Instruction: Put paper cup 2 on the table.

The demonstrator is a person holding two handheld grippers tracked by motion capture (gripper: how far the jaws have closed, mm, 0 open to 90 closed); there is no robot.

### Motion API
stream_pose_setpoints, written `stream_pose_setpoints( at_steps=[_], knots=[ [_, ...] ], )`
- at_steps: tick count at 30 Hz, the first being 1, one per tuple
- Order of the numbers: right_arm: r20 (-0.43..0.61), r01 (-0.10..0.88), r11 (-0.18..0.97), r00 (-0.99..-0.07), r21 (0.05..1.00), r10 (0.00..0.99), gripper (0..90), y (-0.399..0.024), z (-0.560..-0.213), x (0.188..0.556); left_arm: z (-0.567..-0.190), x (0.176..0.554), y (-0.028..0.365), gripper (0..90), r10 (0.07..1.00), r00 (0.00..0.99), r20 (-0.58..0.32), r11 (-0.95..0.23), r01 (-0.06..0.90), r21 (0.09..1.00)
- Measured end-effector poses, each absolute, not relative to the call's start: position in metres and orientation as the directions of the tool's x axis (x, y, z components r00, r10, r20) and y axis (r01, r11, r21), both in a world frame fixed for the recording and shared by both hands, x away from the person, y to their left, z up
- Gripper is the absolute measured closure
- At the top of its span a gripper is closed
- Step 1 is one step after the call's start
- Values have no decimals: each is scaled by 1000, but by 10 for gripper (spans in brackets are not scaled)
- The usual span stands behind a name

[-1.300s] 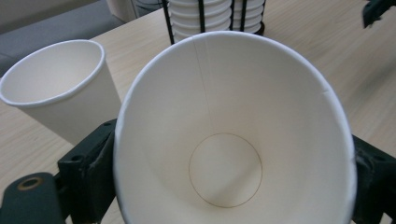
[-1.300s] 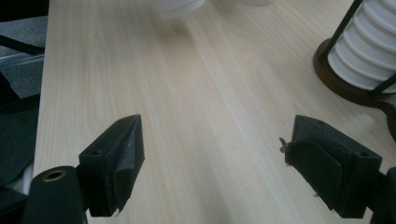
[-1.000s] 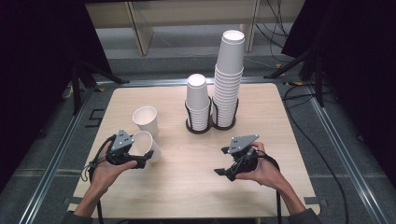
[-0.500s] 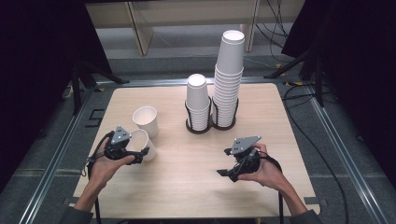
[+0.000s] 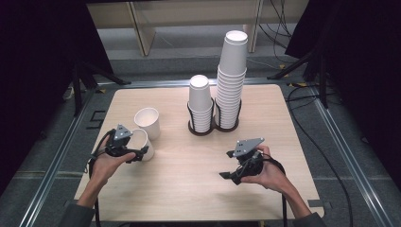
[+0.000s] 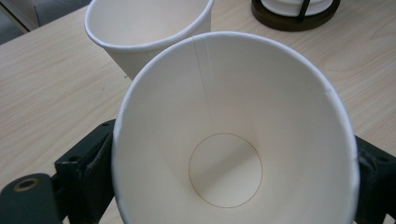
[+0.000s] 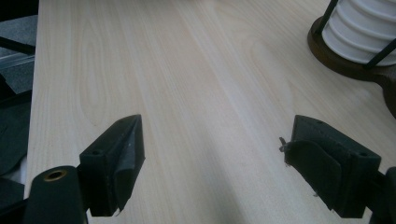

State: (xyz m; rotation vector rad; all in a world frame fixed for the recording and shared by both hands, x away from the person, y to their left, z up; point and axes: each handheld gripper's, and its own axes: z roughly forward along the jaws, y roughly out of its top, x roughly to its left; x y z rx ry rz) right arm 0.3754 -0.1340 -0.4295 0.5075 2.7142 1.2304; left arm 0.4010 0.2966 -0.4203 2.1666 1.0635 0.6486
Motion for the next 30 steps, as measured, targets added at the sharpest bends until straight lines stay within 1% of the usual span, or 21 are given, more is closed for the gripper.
stream_pose_setpoints(
  at_steps=[2,3,5,8,11,12,13,14,17,22,27,30],
  knots=[
    [28,249,613,-938,750,347,193,-134,-430,376,-421,404,297,92,819,553,151,-476,509,717],
    [28,249,614,-938,749,347,193,-134,-430,376,-421,403,296,91,832,536,143,-461,523,717],
    [26,247,615,-938,749,345,193,-134,-430,376,-422,404,295,84,828,535,168,-477,516,711],
    [26,245,619,-940,746,341,193,-133,-430,376,-426,406,294,69,831,530,170,-466,495,733],
    [19,236,620,-942,748,336,195,-133,-430,375,-431,407,295,63,839,523,150,-432,472,769],
    [14,231,620,-942,750,335,195,-133,-430,376,-435,408,293,65,849,514,119,-393,465,793],
    [30,246,617,-941,748,338,195,-133,-430,375,-436,408,296,59,845,519,130,-404,459,791],
    [26,242,621,-942,745,336,195,-133,-430,376,-439,408,295,57,853,510,112,-379,457,805],
    [30,243,617,-942,748,335,198,-133,-430,375,-444,408,297,59,855,509,98,-352,433,830],
    [24,241,623,-942,745,336,199,-134,-430,375,-451,404,299,57,854,512,98,-334,393,857],
    [28,239,621,-944,746,329,199,-134,-429,374,-458,400,301,72,854,514,80,-310,378,872],
    [29,237,618,-944,750,328,199,-134,-429,374,-460,401,303,108,850,523,55,-289,378,879]
  ],
)
